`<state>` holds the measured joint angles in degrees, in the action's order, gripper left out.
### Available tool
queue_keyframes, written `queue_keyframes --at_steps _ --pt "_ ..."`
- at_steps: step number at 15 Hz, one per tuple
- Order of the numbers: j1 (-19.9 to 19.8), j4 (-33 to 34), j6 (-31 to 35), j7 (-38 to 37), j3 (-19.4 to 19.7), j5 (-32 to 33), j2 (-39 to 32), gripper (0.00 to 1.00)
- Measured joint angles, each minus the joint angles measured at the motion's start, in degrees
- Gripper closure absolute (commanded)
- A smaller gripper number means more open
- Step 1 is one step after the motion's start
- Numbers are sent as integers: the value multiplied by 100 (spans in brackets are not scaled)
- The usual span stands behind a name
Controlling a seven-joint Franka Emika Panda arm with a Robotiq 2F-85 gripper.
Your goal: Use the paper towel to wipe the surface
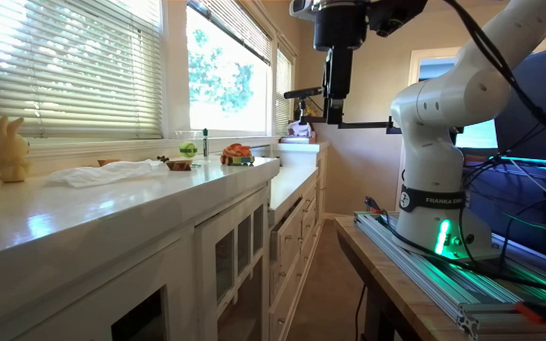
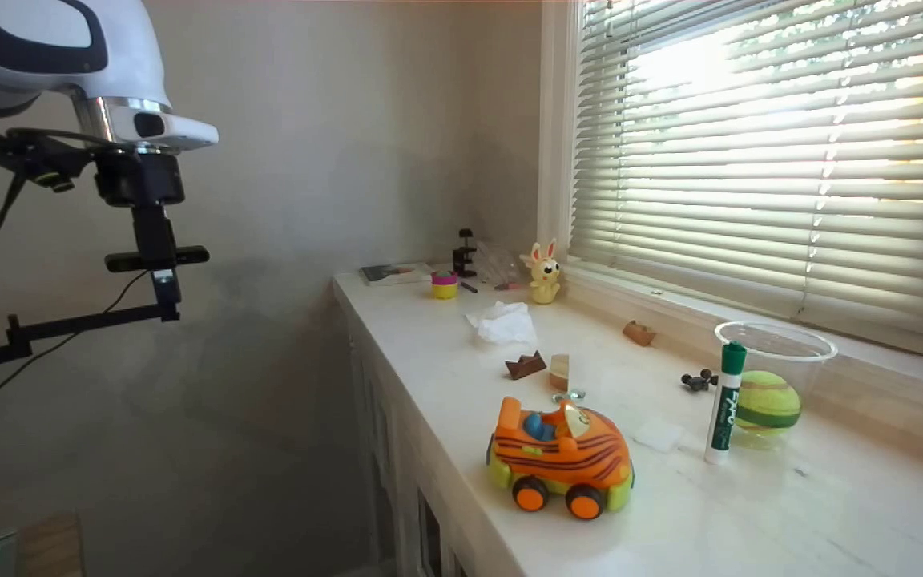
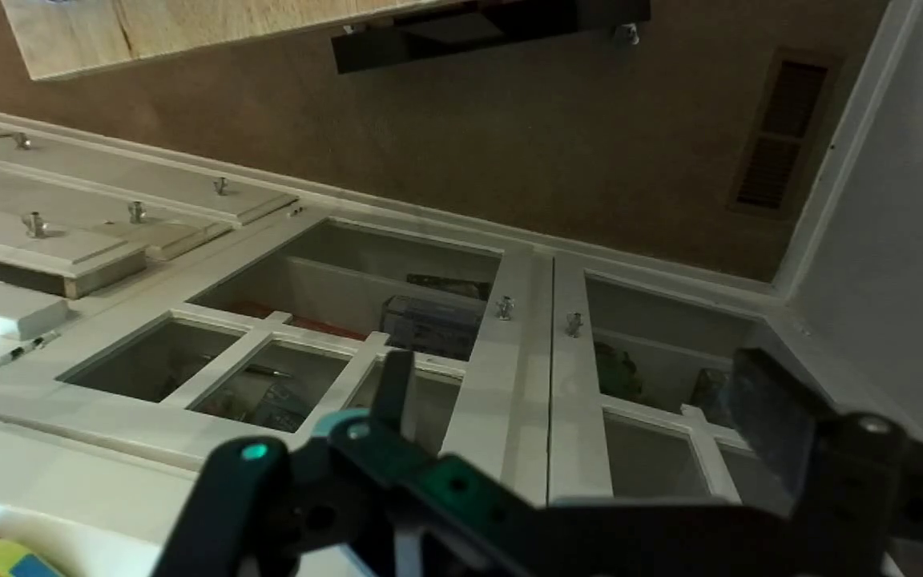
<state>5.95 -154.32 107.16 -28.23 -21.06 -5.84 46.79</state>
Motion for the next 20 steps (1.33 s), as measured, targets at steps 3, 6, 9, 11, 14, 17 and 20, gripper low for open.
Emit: queue_keyframes --at_steps 3,6,9,11,14,17,20 --pt "-54 0 3 -178 45 -5 -1 0" --pt "-373 0 3 -562 296 -3 -3 0" --pt "-774 2 8 -818 613 -2 -4 0" --pt "-1004 4 9 -901 793 -2 -14 0" --pt "-1175 4 15 -1008 943 -2 -78 0" --pt "-1176 3 22 -1167 964 -34 -171 0" --pt "-1160 1 25 -1379 893 -61 -264 0"
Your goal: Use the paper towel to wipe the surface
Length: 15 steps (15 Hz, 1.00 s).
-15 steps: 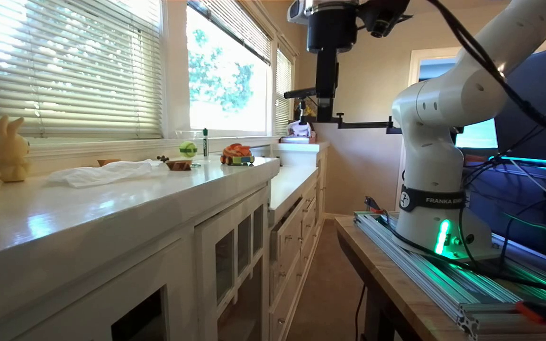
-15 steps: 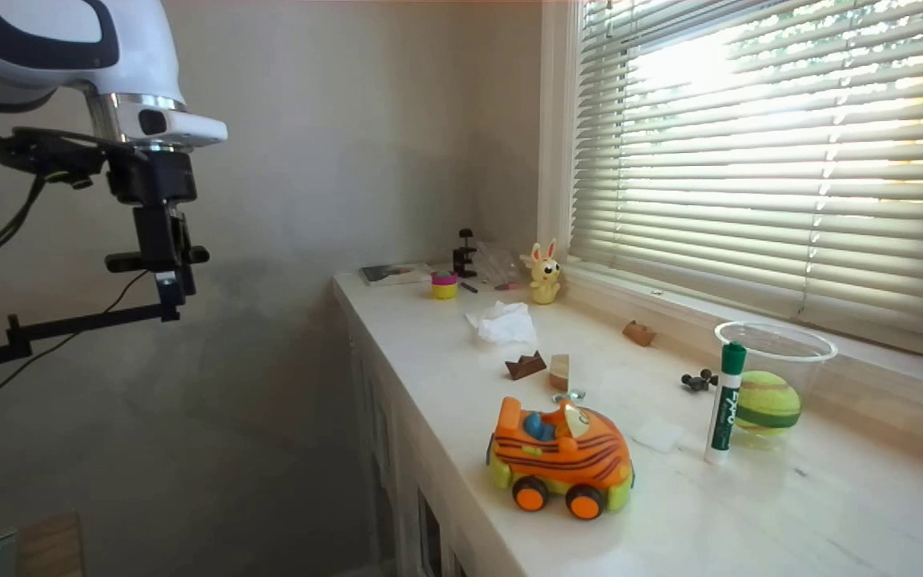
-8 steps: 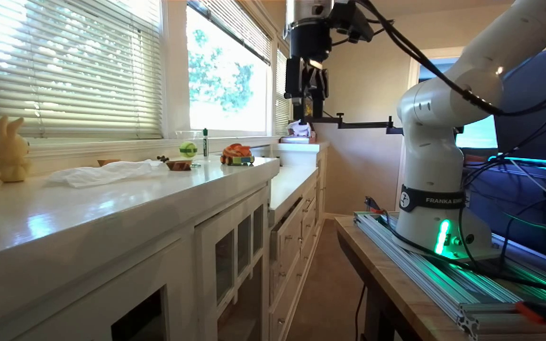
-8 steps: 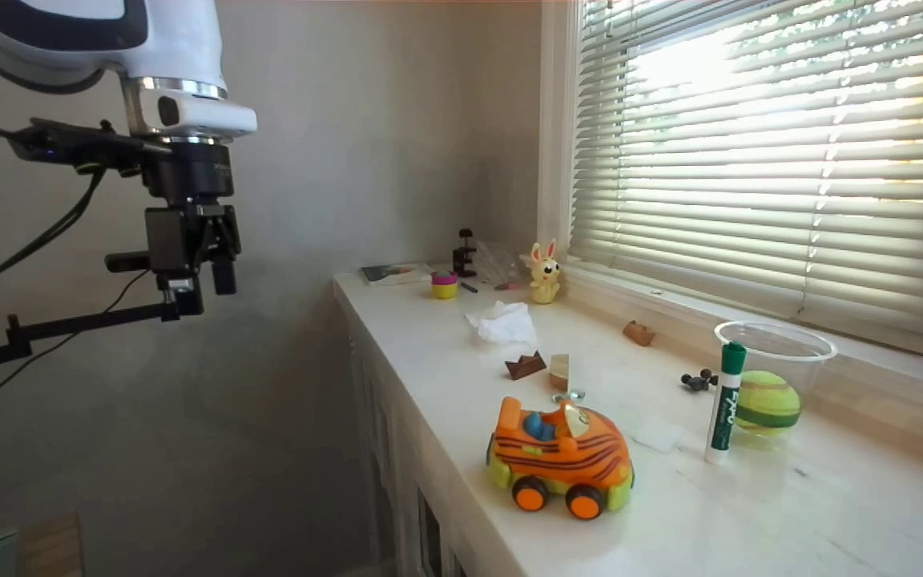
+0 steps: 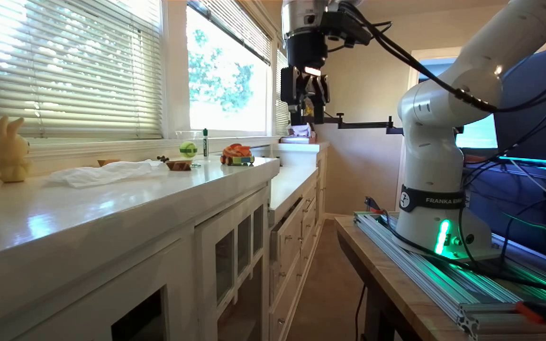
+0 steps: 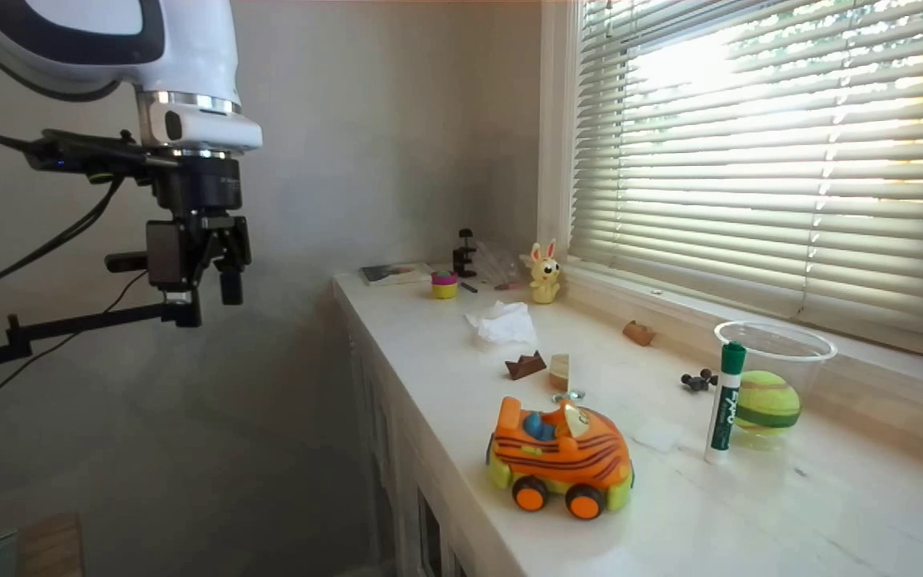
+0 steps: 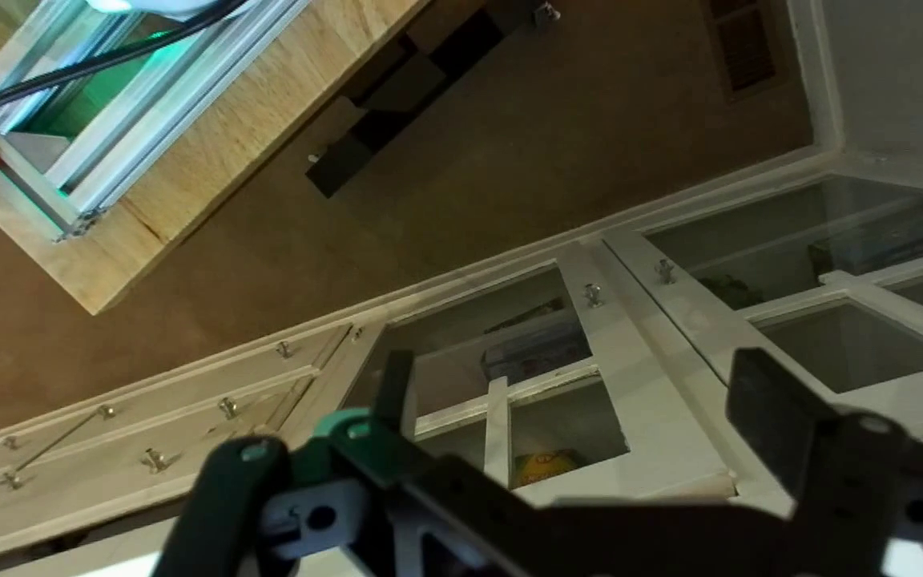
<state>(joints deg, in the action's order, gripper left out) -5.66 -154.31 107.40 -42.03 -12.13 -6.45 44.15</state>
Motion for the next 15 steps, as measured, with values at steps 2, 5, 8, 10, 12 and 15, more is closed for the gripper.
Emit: queue_keyframes --at_steps 2,5,8,10,12,15 --pt "0 0 0 -66 -44 0 -33 0" --pt "0 -1 7 -65 -45 45 -37 0" --pt "-42 -9 213 36 67 322 -36 0" --pt "-148 -17 550 296 244 713 -37 0" --pt "-277 -39 1075 687 461 995 -49 0" --pt "-416 -55 1834 1154 698 1053 -174 0"
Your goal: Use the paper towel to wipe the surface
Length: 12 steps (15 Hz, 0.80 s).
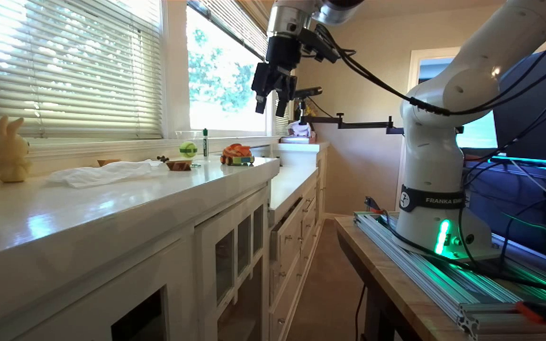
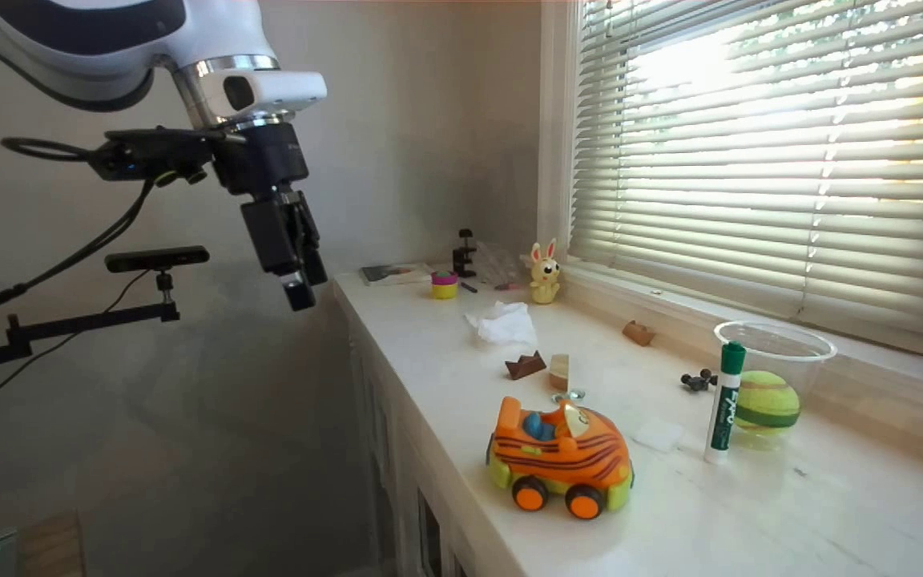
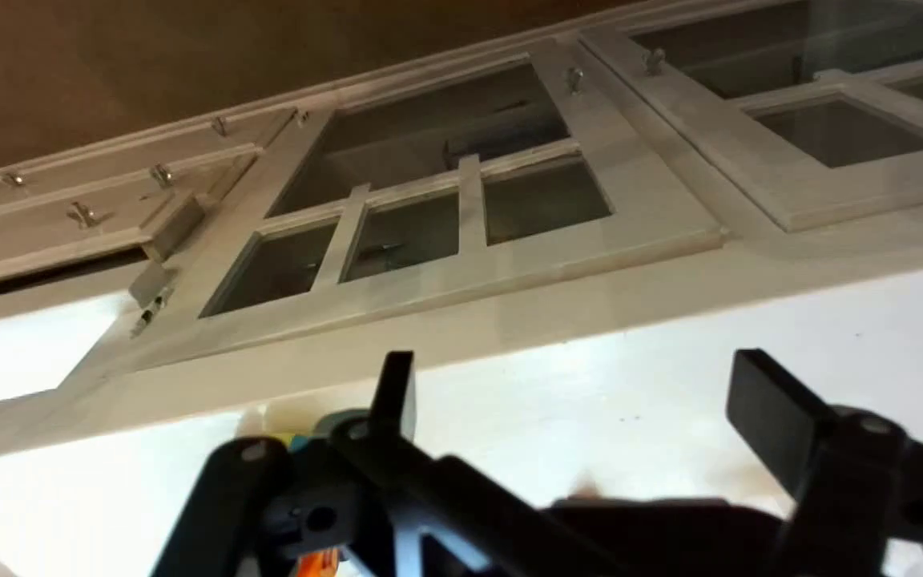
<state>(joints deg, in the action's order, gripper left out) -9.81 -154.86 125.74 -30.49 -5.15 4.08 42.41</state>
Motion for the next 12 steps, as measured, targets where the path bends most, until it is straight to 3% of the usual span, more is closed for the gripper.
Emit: queue_keyframes --at_steps 10,12 --pt "-37 1 204 64 14 -11 -140 0" --pt "-20 -6 485 250 43 -16 -141 0"
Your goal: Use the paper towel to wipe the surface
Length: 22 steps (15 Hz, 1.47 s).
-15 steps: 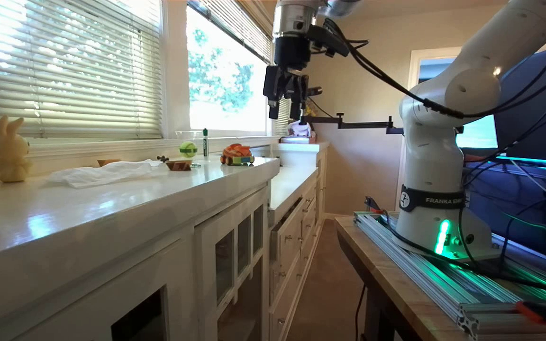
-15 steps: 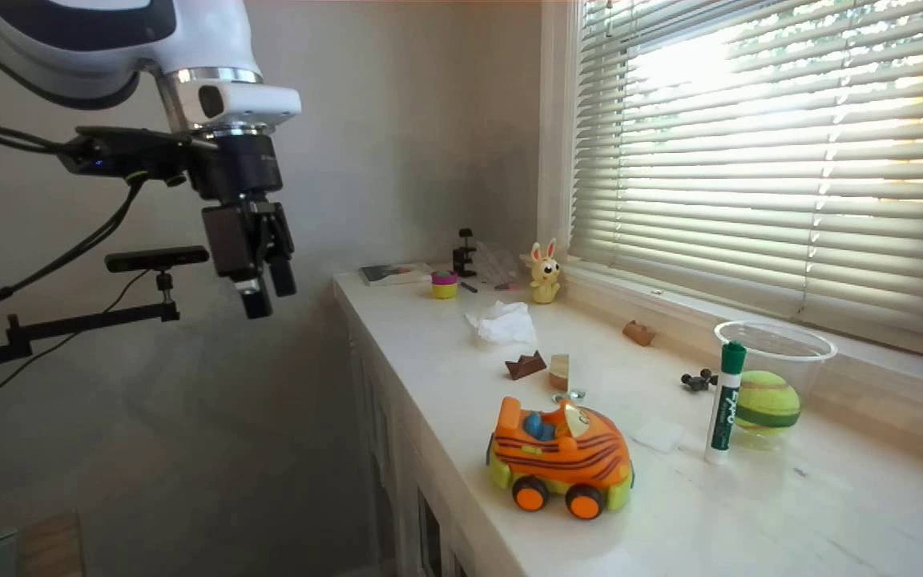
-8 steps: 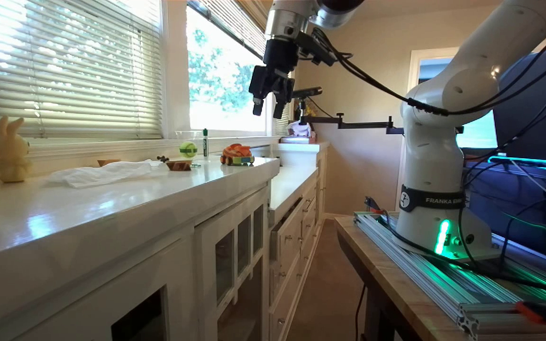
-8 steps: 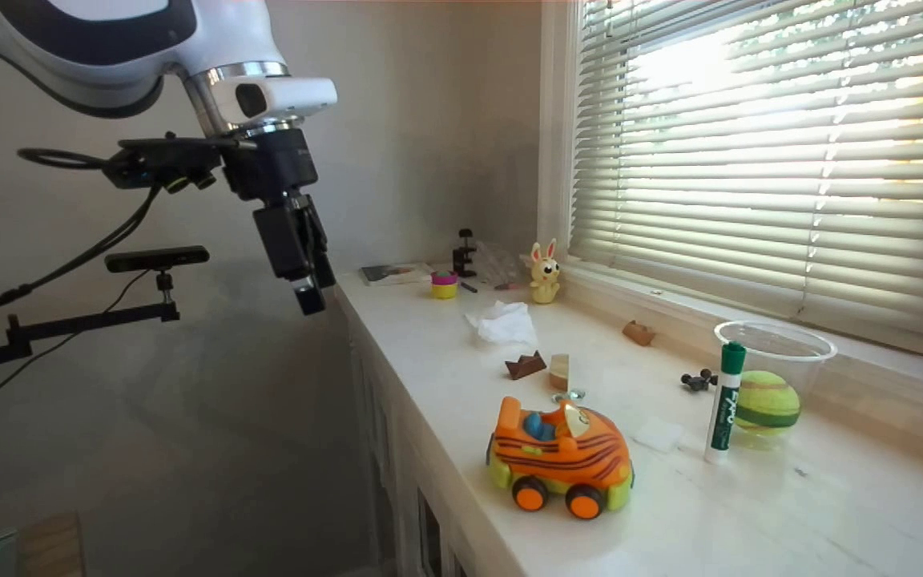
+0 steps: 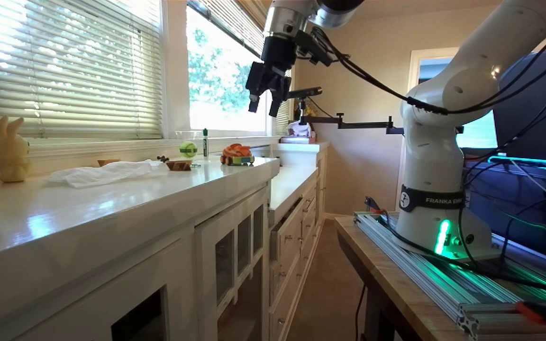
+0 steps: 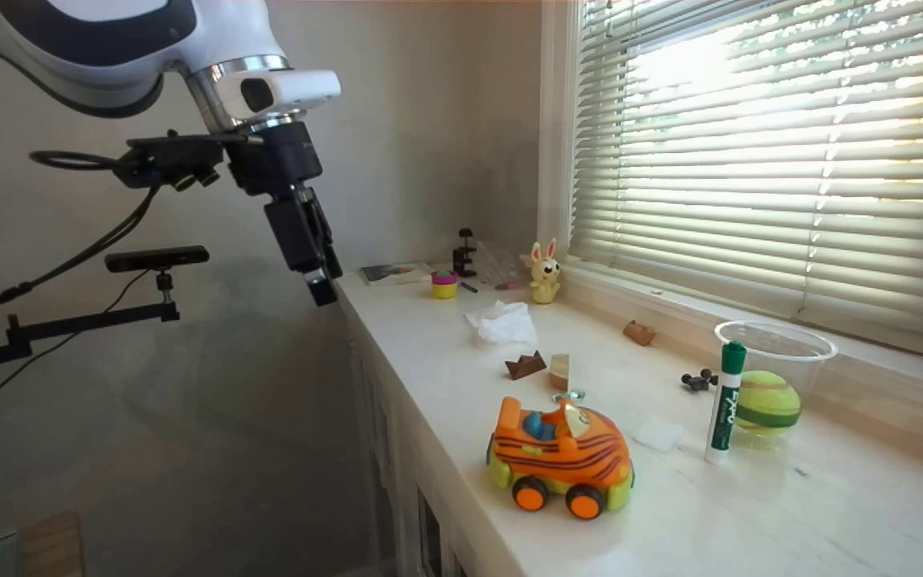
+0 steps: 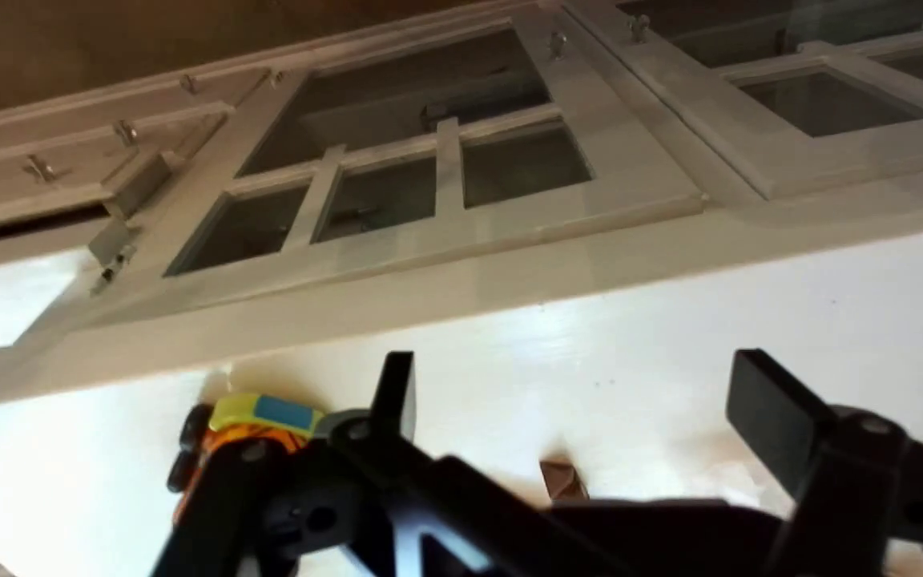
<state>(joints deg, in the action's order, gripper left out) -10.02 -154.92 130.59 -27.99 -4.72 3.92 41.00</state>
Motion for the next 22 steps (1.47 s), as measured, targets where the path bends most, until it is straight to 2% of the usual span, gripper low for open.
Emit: queue_keyframes --at_steps 3,6,8,10,14,16,18,20,22 --pt "1 -4 975 609 270 0 -77 0" --pt "92 106 2067 1389 785 -128 -387 0" --pt "386 323 2488 1929 1203 -516 -698 0" --pt "918 627 2647 2478 1660 -1095 -1039 0" --pt "2085 1300 2430 3466 2451 -2435 -1622 0" --pt "2357 1626 2049 3809 2621 -2923 -1886 0" --pt "2344 1933 1500 3917 2631 -3110 -2165 0" --pt "2152 2185 1020 3917 2537 -3100 -2453 0" --pt "2059 2312 917 3917 2488 -3100 -2636 0"
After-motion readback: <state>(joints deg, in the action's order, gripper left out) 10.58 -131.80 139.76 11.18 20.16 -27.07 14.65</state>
